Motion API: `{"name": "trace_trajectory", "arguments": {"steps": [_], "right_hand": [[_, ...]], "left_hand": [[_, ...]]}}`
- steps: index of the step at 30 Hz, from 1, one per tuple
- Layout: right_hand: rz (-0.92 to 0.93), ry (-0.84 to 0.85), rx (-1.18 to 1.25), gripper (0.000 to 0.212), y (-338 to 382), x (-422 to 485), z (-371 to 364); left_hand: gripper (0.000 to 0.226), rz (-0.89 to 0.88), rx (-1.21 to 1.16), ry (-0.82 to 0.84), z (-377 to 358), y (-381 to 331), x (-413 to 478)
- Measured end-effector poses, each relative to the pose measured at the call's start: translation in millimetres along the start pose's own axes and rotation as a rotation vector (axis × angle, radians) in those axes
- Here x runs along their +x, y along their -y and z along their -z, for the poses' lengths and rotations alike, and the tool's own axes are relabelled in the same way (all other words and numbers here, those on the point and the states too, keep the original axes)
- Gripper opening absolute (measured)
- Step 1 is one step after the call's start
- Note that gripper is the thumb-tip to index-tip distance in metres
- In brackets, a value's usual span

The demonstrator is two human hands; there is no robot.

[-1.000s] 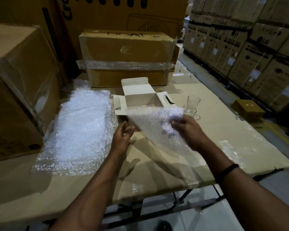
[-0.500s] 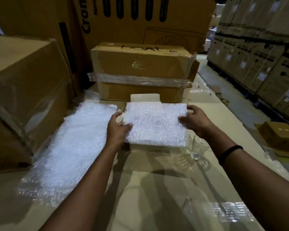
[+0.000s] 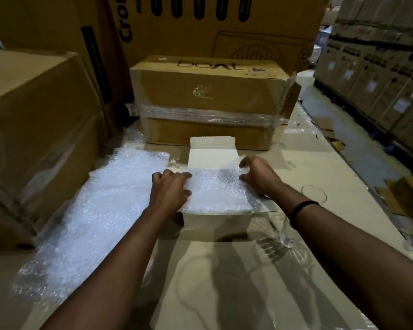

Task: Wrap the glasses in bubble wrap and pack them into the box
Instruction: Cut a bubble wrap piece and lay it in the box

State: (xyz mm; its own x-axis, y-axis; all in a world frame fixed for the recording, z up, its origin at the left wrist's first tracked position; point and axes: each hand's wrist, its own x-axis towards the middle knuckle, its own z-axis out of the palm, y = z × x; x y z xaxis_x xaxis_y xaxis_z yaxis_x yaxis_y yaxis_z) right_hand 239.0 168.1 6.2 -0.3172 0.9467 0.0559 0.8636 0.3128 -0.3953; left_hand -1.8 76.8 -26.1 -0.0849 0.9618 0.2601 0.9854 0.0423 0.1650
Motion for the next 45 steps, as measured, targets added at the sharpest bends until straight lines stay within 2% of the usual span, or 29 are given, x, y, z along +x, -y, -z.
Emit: {"name": "trace_trajectory", "arguments": {"steps": [2,5,9,13,16,19,21,23,25,29,34,36,38,40,42,45], "right_hand": [[0.057,0.057,-0.116,0.047,-1.7,-2.3,6.8],[0.203,0.114,-0.356,0.063,-6.1,-13.1,25.2],[0.372,0.285,-0.633,0.08,0.4,-12.9,29.6],[0.337,0.367,-0.833,0.09,10.9,-6.7,15.3],[0.289,0.427,-0.919,0.091,15.6,-7.1,7.9],[0.274,0.359,-0.898,0.088,21.9,-7.4,10.9],[0.327,0.285,-0.812,0.081,27.3,-6.8,16.2],[0.412,0.3,-0.749,0.075,34.2,-6.8,16.5],[0.455,0.382,-0.76,0.079,40.3,-6.0,5.6],[0.38,0.451,-0.885,0.098,33.4,5.0,-24.3],[0.284,0.537,-1.009,0.088,28.4,14.4,-47.2],[0.28,0.525,-1.002,0.082,29.4,16.3,-44.8],[0.306,0.452,-0.931,0.077,34.5,19.4,-38.7],[0.344,0.382,-0.838,0.073,41.8,20.9,-41.3],[0.34,0.424,-0.815,0.078,46.3,18.1,-54.4],[0.283,0.499,-0.806,0.082,38.8,15.3,-69.9]], "left_hand": [[0.049,-0.027,0.035,-0.019,4.2,4.8,1.6],[0.057,-0.142,-0.036,-0.052,10.5,16.1,3.7],[0.065,-0.315,0.042,0.235,14.7,16.3,14.5],[0.061,-0.362,0.29,0.462,10.1,0.3,24.6],[0.057,-0.394,0.398,0.513,-1.4,-9.8,26.8],[0.055,-0.4,0.418,0.525,-7.9,-16.4,30.1],[0.054,-0.41,0.361,0.492,-3.9,-18.5,32.0],[0.046,-0.409,0.289,0.412,3.9,-17.2,31.9],[0.04,-0.406,0.285,0.332,8.4,-13.3,31.8],[0.051,-0.386,0.447,0.463,-2.5,-15.8,30.3],[0.045,-0.349,0.545,0.588,-21.2,-27.3,34.7],[0.051,-0.359,0.502,0.564,-17.1,-26.1,39.4],[0.057,-0.376,0.441,0.46,-12.8,-23.8,45.5],[0.063,-0.362,0.434,0.425,-12.8,-24.7,46.8],[0.068,-0.346,0.485,0.458,-18.7,-28.6,43.1],[0.063,-0.35,0.549,0.477,-27.3,-33.0,38.7]]}}
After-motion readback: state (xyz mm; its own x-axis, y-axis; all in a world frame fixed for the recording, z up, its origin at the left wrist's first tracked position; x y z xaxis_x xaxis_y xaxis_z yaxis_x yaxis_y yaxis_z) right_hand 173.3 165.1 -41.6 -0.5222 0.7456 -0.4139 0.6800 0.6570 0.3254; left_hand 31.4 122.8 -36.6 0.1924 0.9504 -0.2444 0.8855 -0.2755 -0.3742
